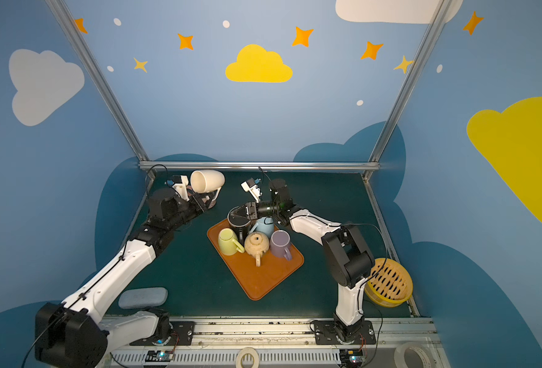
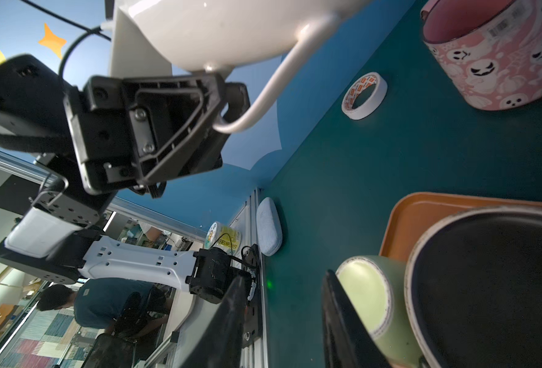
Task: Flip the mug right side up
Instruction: 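Lower the white mug near the pink mug with the left gripper while the right withdraws, then lower the upright white mug onto the table beside the pink mug with the left gripper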
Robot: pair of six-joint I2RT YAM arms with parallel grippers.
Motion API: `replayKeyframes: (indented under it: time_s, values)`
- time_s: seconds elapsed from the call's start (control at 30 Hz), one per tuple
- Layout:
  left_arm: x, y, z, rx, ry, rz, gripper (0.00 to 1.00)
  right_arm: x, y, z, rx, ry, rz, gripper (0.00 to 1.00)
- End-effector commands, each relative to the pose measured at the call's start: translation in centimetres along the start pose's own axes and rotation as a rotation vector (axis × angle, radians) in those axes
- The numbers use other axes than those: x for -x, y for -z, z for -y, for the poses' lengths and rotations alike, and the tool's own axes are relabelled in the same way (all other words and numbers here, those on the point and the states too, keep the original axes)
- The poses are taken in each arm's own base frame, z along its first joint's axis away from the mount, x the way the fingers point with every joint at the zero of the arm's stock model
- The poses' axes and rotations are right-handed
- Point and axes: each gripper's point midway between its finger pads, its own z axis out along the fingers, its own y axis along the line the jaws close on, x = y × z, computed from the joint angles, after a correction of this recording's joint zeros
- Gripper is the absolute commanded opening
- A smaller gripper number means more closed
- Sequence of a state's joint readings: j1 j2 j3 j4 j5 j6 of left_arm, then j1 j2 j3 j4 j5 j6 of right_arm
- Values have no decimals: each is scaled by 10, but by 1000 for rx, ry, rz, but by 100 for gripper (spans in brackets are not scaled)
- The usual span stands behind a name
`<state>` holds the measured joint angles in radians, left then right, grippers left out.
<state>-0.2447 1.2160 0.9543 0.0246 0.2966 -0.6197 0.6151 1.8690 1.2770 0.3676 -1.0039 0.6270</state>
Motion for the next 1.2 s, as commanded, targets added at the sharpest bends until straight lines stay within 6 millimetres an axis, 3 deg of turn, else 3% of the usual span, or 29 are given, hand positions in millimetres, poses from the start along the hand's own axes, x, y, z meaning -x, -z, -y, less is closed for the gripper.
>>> replayKeyframes:
  time_s: [0.0,0.3,0.53,0.83,1.17]
  values:
    - [18,-4,8,10,-78,3,3,8,12,-17,-14,65,32,34]
    - [15,-49,-16,138,-142,-133,3,3,24,-17,-30,67,53,34]
    - [24,-80,-39,246,-211,-197,3,0,29,-16,-40,61,57,33]
    - [29,-118,-53,333,-263,-358,3,1,33,-17,-50,62,63,33]
    - [16,-134,-93,498,-347,-455,3,3,36,-16,-56,60,68,32]
